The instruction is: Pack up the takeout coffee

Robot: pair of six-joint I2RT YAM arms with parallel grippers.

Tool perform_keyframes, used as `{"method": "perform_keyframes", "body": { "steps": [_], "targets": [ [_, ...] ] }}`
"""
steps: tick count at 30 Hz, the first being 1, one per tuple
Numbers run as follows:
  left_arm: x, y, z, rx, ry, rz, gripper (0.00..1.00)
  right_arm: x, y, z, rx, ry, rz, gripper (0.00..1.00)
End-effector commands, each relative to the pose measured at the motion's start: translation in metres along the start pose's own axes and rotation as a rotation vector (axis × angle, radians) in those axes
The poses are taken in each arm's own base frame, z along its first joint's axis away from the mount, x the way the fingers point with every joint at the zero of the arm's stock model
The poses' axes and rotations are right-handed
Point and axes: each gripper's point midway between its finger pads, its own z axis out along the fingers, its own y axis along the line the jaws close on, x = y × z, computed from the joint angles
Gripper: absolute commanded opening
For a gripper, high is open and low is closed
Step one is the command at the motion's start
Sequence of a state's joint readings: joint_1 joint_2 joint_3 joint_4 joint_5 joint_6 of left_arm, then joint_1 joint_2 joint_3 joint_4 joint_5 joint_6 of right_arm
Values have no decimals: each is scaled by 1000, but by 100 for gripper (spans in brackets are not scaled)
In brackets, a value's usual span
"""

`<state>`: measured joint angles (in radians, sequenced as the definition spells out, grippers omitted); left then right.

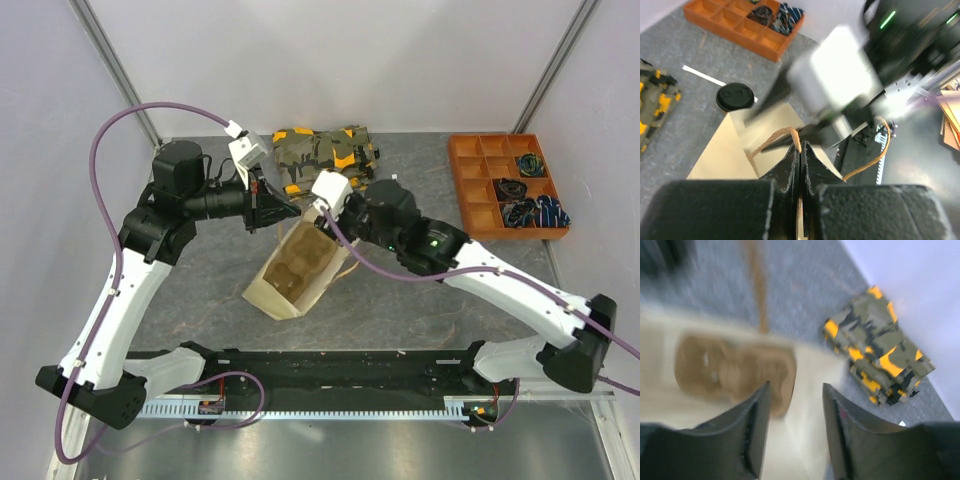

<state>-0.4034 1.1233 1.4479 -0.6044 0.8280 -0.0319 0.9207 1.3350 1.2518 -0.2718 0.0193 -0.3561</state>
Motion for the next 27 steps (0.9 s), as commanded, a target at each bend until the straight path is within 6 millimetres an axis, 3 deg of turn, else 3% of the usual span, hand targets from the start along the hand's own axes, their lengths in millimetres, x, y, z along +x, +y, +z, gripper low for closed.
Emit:
{"method": "perform_keyframes", "body": {
  "steps": [1, 5, 10, 14, 22, 23, 24, 25, 26, 27],
  "targets": [
    [22, -4, -1, 45, 59, -3, 2, -60, -22, -44, 55, -142, 54, 63],
    [26, -4, -2, 51, 69, 1, 2, -68, -24, -58, 42, -156, 62, 66],
    [29, -5, -3, 57, 75, 20, 2, -33, -17, -55, -28, -50, 94, 75],
    [32, 2, -2, 33, 88, 23, 2, -19, -1, -57, -164, 11, 143, 75],
    [32, 7, -2, 16, 88, 35, 2, 15, 0, -54, -158, 157, 215, 51],
    [32, 10, -2, 10, 89, 30, 2, 17, 1, -54, -156, 163, 223, 44],
    [32, 10, -2, 8, 89, 26, 2, 17, 1, -53, -154, 166, 243, 25],
    [32, 13, -2, 1, 89, 15, 2, 16, 1, -52, -153, 166, 252, 14],
    [32, 17, -2, -17, 89, 6, 2, 12, 0, -51, -150, 153, 263, 6],
    [28, 21, -3, -40, 73, 13, 8, 9, 1, -49, -149, 148, 289, 0]
  ]
}}
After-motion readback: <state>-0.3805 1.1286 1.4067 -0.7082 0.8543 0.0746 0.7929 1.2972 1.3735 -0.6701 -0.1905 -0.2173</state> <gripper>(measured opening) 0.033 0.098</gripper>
